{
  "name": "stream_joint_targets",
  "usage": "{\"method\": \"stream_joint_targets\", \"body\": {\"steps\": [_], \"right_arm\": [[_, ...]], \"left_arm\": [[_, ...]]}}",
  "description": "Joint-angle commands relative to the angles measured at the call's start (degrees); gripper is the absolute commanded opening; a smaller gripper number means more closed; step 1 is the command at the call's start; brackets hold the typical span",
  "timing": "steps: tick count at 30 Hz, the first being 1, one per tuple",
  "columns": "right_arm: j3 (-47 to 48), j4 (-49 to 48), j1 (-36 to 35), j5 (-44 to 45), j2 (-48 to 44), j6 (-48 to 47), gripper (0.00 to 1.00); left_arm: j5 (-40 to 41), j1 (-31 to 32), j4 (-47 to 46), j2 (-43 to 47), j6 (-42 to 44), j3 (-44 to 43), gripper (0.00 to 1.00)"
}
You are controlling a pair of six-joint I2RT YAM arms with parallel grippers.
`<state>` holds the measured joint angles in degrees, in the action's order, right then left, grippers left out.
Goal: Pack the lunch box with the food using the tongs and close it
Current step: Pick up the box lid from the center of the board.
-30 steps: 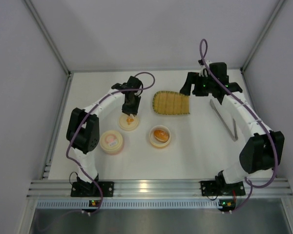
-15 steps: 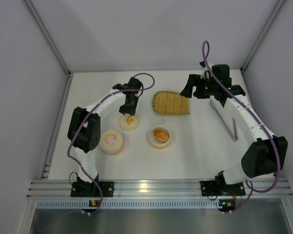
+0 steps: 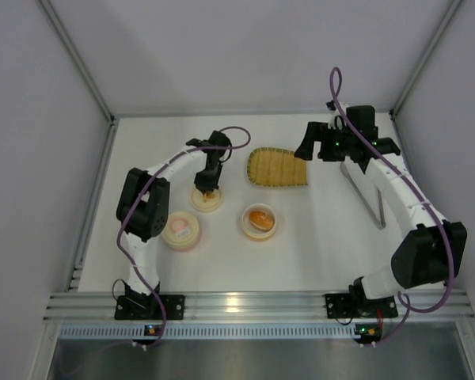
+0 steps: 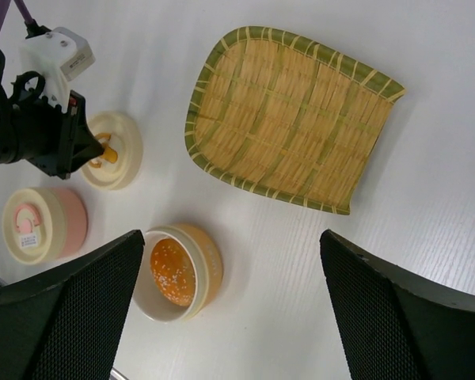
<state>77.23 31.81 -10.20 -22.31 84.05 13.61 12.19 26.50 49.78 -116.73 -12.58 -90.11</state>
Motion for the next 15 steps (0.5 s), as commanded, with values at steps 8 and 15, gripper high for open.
{"method": "stream_joint_targets", "body": {"steps": [8, 15], "right_arm": [[4.68, 4.48, 2.64, -2.48, -1.08, -4.81, 0.96], [8.11, 10.81, 5.27, -2.39, -0.12, -9.47, 0.99]], "left_arm": [[-5.4, -1.01, 5.67, 5.1, 10.96, -4.37, 0.0], [-22.45, 1.79, 11.82, 13.53, 24.08, -11.49, 0.0]]}}
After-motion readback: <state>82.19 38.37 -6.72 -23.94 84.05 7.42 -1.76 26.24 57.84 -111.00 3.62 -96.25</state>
